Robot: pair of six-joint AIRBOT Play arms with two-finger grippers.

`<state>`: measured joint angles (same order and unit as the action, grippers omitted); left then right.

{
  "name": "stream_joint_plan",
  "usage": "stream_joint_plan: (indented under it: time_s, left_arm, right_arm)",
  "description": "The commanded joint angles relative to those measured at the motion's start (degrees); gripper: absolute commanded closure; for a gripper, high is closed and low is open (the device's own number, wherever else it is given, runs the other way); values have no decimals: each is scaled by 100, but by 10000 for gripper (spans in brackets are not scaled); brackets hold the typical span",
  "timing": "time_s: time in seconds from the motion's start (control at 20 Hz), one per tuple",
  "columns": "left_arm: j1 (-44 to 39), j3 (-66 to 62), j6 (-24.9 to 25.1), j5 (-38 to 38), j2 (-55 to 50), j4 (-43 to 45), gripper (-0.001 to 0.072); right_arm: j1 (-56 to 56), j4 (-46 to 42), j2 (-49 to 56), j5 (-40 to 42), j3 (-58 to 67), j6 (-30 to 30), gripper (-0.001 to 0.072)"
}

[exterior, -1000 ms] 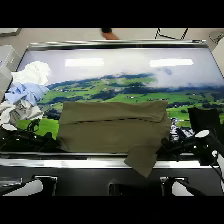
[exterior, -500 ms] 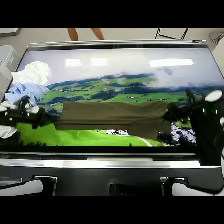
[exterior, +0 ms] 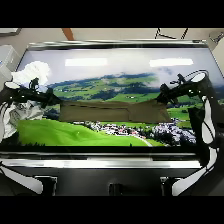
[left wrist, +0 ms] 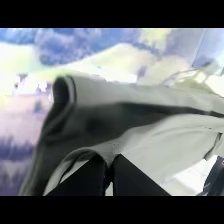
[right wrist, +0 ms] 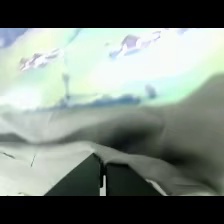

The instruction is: Fold the clothes and pants, and hang the long-sleeved shirts on hangers.

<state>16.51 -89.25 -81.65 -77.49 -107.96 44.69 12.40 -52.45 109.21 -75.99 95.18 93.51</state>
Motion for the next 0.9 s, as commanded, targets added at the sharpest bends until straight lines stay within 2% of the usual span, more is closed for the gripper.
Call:
stream_joint_plan:
  time_s: [0.0,0.05,0.1,0.15,0.2,0.25,0.35,0.5,0.7,0.85]
  left_arm:
    - [-72,-332,-153,-315,-570,-11,641]
    - [-22,-332,-144,-479,-597,-7,517]
    - [90,-337,-133,-638,-568,7,323]
    - [240,-337,-133,-807,-514,7,199]
    - [415,-337,-142,-984,-435,9,170]
    - [605,-337,-151,-1163,-323,9,170]
    - [907,-334,-155,-1370,-59,9,169]
    - [1049,-332,-177,-1456,450,7,170]
    - [831,-332,-286,-1471,1054,9,170]
    - [514,-332,-286,-1467,1381,7,170]
  right_arm:
    - [-26,79,341,-17,155,72,672]
    - [15,107,310,-94,192,74,640]
    - [107,181,234,-267,238,-44,531]
    - [260,173,111,-522,254,-341,349]
    - [466,59,-4,-798,254,-549,164]
    - [723,-175,-87,-1113,254,-614,101]
    - [1193,-769,-107,-1532,177,-581,23]
    - [1478,-894,-105,-1412,-474,-640,1]
    - [1305,293,-98,-625,-1368,-1534,-4]
    - [1099,621,-31,-382,-1438,-1687,-3]
